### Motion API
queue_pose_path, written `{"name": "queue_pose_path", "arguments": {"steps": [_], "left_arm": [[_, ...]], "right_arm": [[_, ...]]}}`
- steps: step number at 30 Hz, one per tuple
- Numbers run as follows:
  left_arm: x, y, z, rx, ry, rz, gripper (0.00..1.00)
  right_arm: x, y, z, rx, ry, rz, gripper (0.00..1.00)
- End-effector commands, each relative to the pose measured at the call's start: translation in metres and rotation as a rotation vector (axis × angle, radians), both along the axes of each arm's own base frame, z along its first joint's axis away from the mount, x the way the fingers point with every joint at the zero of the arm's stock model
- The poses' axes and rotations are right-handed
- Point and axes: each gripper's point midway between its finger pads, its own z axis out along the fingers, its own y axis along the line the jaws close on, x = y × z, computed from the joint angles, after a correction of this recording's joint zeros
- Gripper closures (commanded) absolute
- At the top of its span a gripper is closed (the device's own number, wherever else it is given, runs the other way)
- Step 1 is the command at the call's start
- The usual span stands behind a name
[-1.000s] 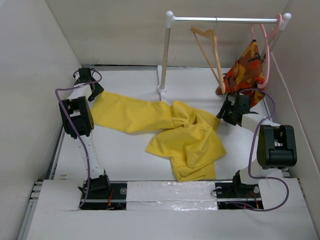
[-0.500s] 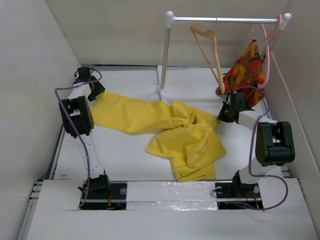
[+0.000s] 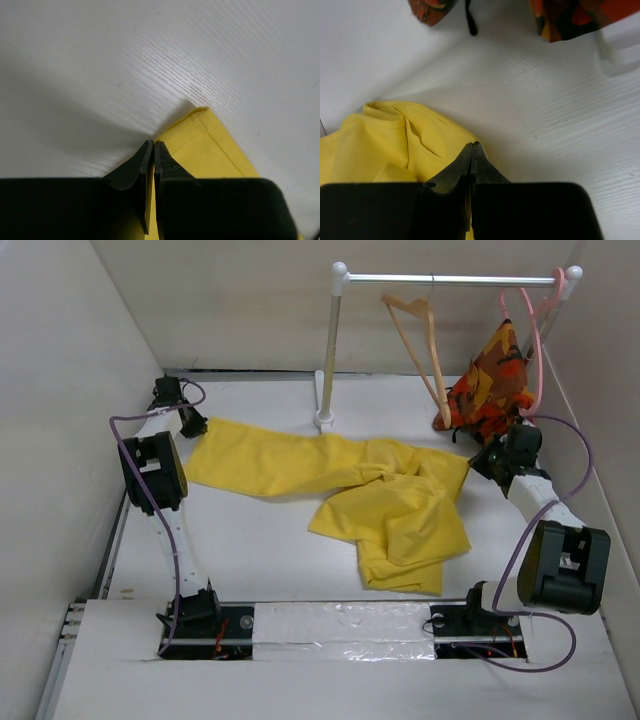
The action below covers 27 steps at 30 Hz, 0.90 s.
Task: Place the trousers on the hanger
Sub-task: Flatten out the trousers at the center of the board.
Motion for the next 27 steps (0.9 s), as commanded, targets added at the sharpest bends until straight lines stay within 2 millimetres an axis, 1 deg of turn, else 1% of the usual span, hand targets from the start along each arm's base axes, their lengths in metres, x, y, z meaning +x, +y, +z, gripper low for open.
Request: {"name": "queue_pose_path", "arguments": {"steps": [1,2,3,4,5,6,7,8,9,11,12,14,15,16,17,18,19,22,23,24,25,26,27], "left_arm": [[0.002,0.01,0.026,-0.019,-0.068,0.035,1.0],[0.006,0.016,0.033,-0.026,-0.089,0.047,1.0],[0.009,0.017,0.038,-0.023,-0.1,0.05,1.0],[0.01,0.024,0.04,-0.018,-0.104,0.064,1.0],[0.012,0.026,0.044,-0.007,-0.114,0.066,1.0],[0.016,0.037,0.055,0.018,-0.132,0.087,1.0],[0.017,0.049,0.061,0.032,-0.144,0.108,1.0],[0.018,0.057,0.067,0.044,-0.155,0.125,1.0],[0.023,0.068,0.081,0.058,-0.186,0.149,1.0],[0.029,0.081,0.093,0.054,-0.224,0.178,1.0],[0.037,0.089,0.103,0.05,-0.256,0.192,1.0],[0.051,0.09,0.116,0.038,-0.298,0.185,1.0],[0.064,0.094,0.128,0.041,-0.325,0.185,1.0],[0.07,0.095,0.133,0.038,-0.34,0.184,1.0],[0.076,0.094,0.14,0.031,-0.364,0.172,1.0],[0.087,0.098,0.15,0.036,-0.398,0.171,1.0],[0.091,0.099,0.154,0.035,-0.416,0.173,1.0],[0.107,0.096,0.168,0.013,-0.494,0.151,1.0],[0.113,0.09,0.173,0.003,-0.524,0.138,1.0],[0.116,0.089,0.173,-0.001,-0.535,0.132,1.0],[0.118,0.088,0.174,-0.005,-0.544,0.122,0.98],[0.121,0.078,0.174,-0.013,-0.549,0.103,0.93],[0.121,0.078,0.172,-0.002,-0.548,0.089,0.87]], "right_arm": [[0.009,-0.026,0.026,0.015,-0.117,-0.103,1.0],[0.009,-0.031,0.029,0.016,-0.126,-0.118,1.0],[0.011,-0.034,0.031,0.007,-0.129,-0.129,1.0],[0.011,-0.038,0.028,-0.002,-0.116,-0.145,1.0],[0.009,-0.051,0.027,-0.011,-0.107,-0.181,1.0],[0.01,-0.057,0.026,-0.011,-0.097,-0.195,1.0],[0.007,-0.063,0.022,-0.014,-0.083,-0.214,1.0],[0.006,-0.07,0.021,-0.02,-0.082,-0.236,1.0],[0.002,-0.08,0.019,-0.017,-0.081,-0.268,1.0],[0.0,-0.082,0.014,0.001,-0.083,-0.291,1.0],[-0.001,-0.086,0.012,0.001,-0.081,-0.306,1.0],[-0.001,-0.091,0.01,-0.007,-0.064,-0.328,1.0],[0.0,-0.092,0.01,-0.008,-0.059,-0.326,1.0],[-0.003,-0.098,0.006,-0.034,-0.032,-0.349,1.0],[-0.004,-0.105,0.01,-0.064,-0.028,-0.376,1.0],[-0.006,-0.109,0.01,-0.083,-0.02,-0.39,1.0],[-0.01,-0.116,0.01,-0.101,-0.008,-0.408,1.0],[-0.017,-0.128,0.011,-0.14,-0.001,-0.456,1.0],[-0.017,-0.13,0.012,-0.148,0.0,-0.467,1.0],[-0.017,-0.135,0.014,-0.147,-0.006,-0.477,1.0],[-0.015,-0.134,0.016,-0.137,-0.008,-0.473,1.0],[-0.012,-0.132,0.017,-0.128,-0.008,-0.461,0.97],[-0.008,-0.134,0.023,-0.131,-0.019,-0.463,0.95]]}}
